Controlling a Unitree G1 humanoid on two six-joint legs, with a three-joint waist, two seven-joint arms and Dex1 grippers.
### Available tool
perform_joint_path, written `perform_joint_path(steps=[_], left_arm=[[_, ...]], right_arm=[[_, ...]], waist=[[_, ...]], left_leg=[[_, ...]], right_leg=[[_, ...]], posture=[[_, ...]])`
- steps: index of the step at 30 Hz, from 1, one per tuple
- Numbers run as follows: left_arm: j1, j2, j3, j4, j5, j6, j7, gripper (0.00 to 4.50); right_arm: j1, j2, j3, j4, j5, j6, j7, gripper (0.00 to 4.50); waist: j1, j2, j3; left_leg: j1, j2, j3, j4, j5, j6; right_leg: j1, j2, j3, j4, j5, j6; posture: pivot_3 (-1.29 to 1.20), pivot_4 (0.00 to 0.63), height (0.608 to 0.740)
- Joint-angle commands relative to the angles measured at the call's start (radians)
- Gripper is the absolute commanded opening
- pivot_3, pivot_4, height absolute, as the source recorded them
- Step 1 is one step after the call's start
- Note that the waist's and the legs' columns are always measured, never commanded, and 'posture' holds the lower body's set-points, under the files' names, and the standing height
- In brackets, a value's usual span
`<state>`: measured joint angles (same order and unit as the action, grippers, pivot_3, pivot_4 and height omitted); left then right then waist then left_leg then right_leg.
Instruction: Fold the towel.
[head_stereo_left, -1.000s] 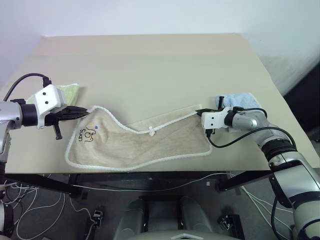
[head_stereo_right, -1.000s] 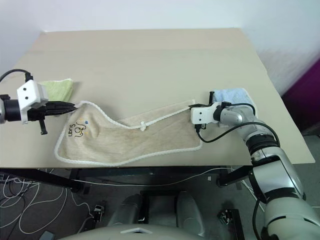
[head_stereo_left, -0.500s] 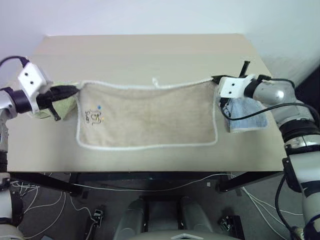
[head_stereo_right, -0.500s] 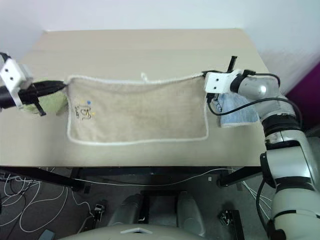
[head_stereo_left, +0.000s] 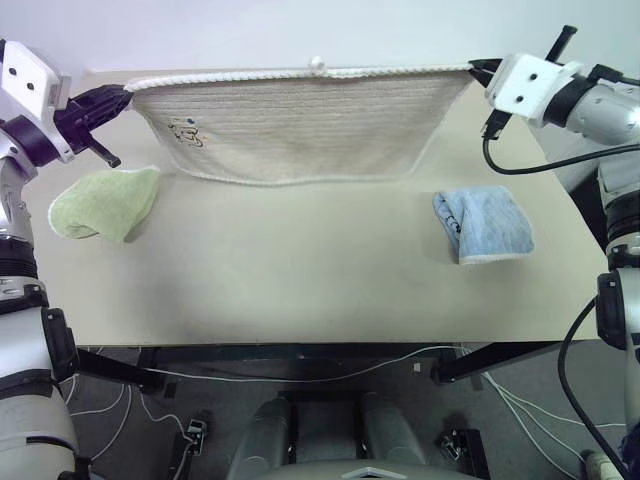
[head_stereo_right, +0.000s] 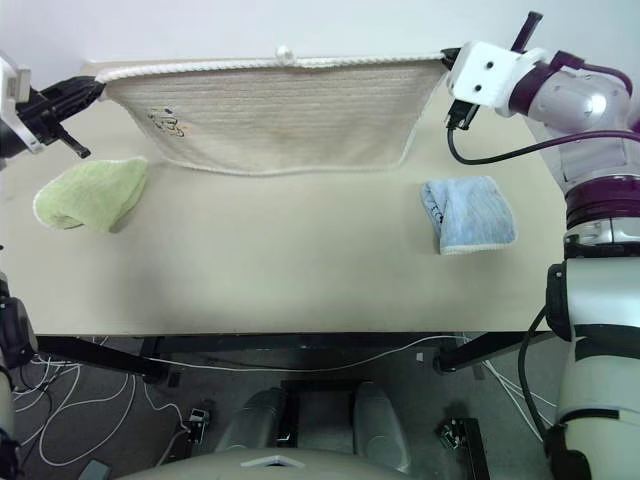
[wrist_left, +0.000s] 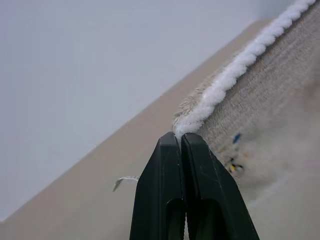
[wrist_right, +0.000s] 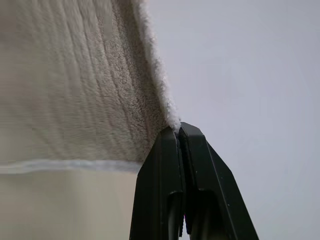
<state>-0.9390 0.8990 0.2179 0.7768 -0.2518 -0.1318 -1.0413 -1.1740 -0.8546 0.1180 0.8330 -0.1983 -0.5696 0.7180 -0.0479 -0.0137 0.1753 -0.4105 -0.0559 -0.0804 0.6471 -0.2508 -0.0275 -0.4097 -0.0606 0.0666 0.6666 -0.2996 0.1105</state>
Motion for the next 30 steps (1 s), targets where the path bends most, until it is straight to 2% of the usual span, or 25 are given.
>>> perform_joint_path(steps=[1,5,9,11,23,26,30], left_arm=[[0.085,0.058,0.062,-0.065,-0.049,0.009,-0.058,0.03],[0.285,0.08,0.073,-0.187,-0.091,0.041,-0.164,0.03],[0.509,0.107,0.107,-0.299,-0.13,0.078,-0.241,0.03],[0.593,0.125,0.126,-0.355,-0.147,0.101,-0.265,0.03],[0.89,0.182,0.204,-0.534,-0.178,0.181,-0.324,0.03],[0.913,0.18,0.208,-0.559,-0.179,0.194,-0.32,0.03],[0.854,0.166,0.177,-0.532,-0.158,0.188,-0.279,0.03]], right_arm=[[0.103,-0.044,-0.079,-0.168,0.145,0.097,0.117,0.0],[0.336,-0.068,-0.103,-0.426,0.275,0.258,0.257,0.0],[0.611,-0.153,-0.114,-0.699,0.402,0.466,0.429,0.0],[0.689,-0.191,-0.125,-0.777,0.437,0.537,0.478,0.0],[0.911,-0.305,-0.194,-1.01,0.582,0.79,0.632,0.0],[0.937,-0.312,-0.197,-1.02,0.586,0.805,0.647,0.0],[0.856,-0.256,-0.158,-0.974,0.552,0.785,0.614,0.0]], waist=[[-0.002,0.0,0.0],[-0.002,0.0,0.0],[0.006,0.0,0.0],[0.007,0.0,0.0],[0.008,0.0,0.0],[0.01,0.0,0.0],[0.01,0.0,0.0]], left_leg=[[0.0,0.0,0.0,0.0,0.0,0.0],[0.0,0.001,0.0,0.001,0.0,0.0],[-0.001,0.001,0.0,0.001,0.0,0.0],[-0.001,0.001,0.0,0.002,0.0,0.001],[0.001,0.001,0.0,0.0,-0.001,0.001],[0.002,0.001,0.0,0.0,-0.001,0.001],[0.002,0.001,0.0,0.0,-0.001,0.001]], right_leg=[[0.0,0.0,0.0,0.0,0.0,0.0],[0.0,-0.001,0.0,0.0,0.0,0.0],[0.0,-0.002,0.0,0.0,0.0,0.0],[0.0,-0.003,0.0,0.0,0.0,0.0],[0.002,-0.004,0.0,-0.002,0.0,0.0],[0.003,-0.004,0.0,-0.002,0.0,0.0],[0.003,-0.004,0.0,-0.002,0.0,0.0]], posture=[[0.0,0.15,0.74],[0.0,0.15,0.74],[0.0,0.15,0.74],[0.0,0.15,0.74],[0.0,0.15,0.74],[0.0,0.15,0.74],[0.0,0.15,0.74]])
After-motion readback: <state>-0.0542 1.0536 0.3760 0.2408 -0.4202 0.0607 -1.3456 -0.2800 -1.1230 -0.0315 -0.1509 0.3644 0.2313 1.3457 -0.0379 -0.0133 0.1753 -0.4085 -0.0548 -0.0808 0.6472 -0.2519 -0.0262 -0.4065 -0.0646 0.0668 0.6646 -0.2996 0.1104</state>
